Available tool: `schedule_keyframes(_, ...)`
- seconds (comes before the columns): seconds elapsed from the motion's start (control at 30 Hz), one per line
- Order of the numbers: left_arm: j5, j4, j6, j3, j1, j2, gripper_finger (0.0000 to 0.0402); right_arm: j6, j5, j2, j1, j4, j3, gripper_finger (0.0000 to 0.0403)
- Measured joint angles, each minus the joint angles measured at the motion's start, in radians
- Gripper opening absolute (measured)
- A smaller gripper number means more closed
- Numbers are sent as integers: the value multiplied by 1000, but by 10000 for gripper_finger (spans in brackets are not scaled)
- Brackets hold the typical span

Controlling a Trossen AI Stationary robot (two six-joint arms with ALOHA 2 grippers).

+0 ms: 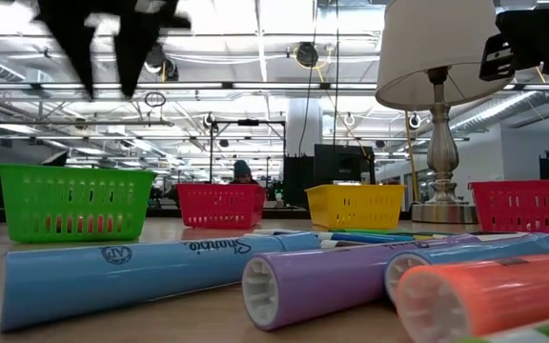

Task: Pick & Place Markers
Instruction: Put the brown highlighter into the left red bin

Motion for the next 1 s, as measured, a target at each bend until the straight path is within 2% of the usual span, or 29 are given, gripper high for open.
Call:
schedule_keyframes(0.07, -62, 3, -28, 92, -12, -24, 137, 1, 0, 0, 0, 0, 0, 0)
schedule_keyframes(0.2, -79, 92, -28, 235, -29, -126, 49, 40, -37, 0, 0, 0, 0, 0)
schedule_keyframes(0.27, -64, 195, -7, 229, -26, -207, 13, 51, -57, 0, 0, 0, 0, 0)
schedule_keyframes(0.33, -27, 367, 55, 172, -9, -301, 10, 70, -52, 0, 0, -4, 0, 0)
schedule_keyframes(0.47, 131, 718, 148, -58, 52, -497, 5, 78, -53, 0, 0, -3, 0, 0)
schedule_keyframes(0.53, 222, 866, 144, -199, 97, -578, 4, 73, -53, 0, 0, -3, 0, 0)
schedule_keyframes(0.7, 353, 1187, 58, -568, 173, -736, 5, 62, -53, 0, 0, -4, 0, 0)
schedule_keyframes(0.83, 453, 1480, -6, -832, 214, -782, 5, 36, -52, 0, 0, -8, 0, 0)
schedule_keyframes(1.0, 476, 1831, 6, -1102, 208, -780, 4, -21, -49, 2, 0, -12, 0, 0)
